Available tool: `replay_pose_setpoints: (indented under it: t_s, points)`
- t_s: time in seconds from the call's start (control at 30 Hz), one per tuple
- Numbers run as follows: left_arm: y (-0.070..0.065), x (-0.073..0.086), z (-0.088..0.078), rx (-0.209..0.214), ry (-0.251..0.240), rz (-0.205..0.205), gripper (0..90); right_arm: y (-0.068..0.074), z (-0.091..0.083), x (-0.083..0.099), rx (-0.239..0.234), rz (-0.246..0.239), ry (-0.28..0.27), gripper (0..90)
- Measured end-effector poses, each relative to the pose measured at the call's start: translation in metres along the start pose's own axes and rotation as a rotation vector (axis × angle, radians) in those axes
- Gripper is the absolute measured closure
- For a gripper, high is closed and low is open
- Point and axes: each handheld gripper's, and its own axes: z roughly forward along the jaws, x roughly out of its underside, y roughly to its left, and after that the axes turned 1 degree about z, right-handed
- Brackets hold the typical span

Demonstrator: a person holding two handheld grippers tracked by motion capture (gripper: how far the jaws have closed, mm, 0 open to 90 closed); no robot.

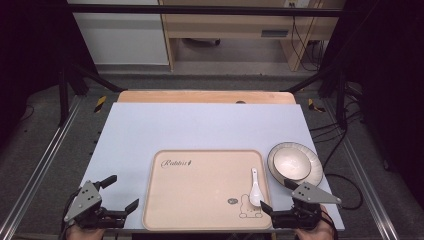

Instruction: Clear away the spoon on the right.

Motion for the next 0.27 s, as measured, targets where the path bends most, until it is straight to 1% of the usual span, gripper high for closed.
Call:
replay_pose_setpoints:
  t_s: [0.17, 0.27]
  points:
    - [0.0002, -0.0001, 0.0002, -0.002, 0.002, 0.002, 0.0, -0.0015, 0.0012, 0.0022, 0.017, 0.004, 0.016, 0.3]
    - [0.0005, 0.0, 0.0003, -0.005, 0.002, 0.001, 0.0, -0.0049, 0.0021, 0.0036, 0.051, 0.007, 0.02, 0.1]
